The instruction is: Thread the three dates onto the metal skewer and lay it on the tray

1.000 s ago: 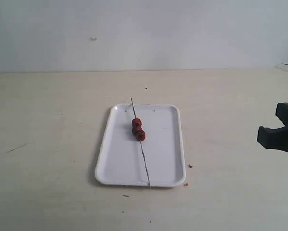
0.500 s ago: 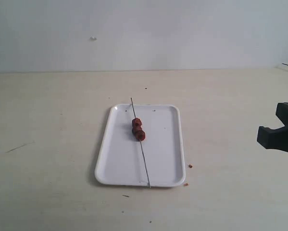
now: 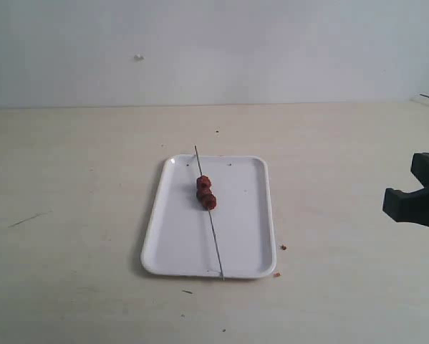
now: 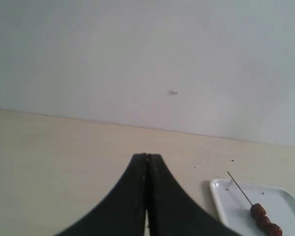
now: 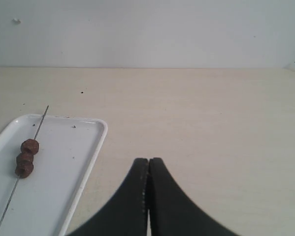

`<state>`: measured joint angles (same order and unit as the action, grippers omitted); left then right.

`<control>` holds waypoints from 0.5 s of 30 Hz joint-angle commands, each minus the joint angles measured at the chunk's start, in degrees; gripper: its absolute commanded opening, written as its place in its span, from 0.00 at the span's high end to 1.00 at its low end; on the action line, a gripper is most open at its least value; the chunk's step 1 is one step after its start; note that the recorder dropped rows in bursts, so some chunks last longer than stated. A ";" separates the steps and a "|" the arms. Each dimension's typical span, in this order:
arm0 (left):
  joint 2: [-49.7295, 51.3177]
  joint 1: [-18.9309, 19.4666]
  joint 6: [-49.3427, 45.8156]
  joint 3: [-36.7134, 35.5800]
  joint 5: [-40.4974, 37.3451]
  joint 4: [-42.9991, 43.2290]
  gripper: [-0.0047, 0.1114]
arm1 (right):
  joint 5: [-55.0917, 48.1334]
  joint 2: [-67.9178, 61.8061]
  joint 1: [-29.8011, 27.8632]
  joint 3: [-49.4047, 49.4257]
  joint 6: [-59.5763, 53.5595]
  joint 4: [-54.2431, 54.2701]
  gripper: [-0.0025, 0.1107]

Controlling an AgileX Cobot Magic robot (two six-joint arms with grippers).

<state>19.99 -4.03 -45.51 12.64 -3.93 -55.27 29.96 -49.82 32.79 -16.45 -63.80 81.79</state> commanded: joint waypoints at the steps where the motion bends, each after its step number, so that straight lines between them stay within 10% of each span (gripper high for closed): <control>1: -0.23 0.04 2.54 -1.27 1.54 1.05 0.96 | 0.00 0.41 0.16 0.03 -0.09 -0.12 0.98; 11: -0.23 0.04 5.75 -8.22 9.30 2.81 0.96 | 0.00 0.41 0.16 0.03 -0.09 -0.12 0.98; 15: -0.23 0.04 18.01 -9.38 9.28 19.75 0.96 | 0.00 0.41 0.16 0.03 -0.09 -0.12 0.98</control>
<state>19.99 -4.03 -36.50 3.84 4.57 -47.47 29.96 -49.82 32.79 -16.45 -63.80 81.79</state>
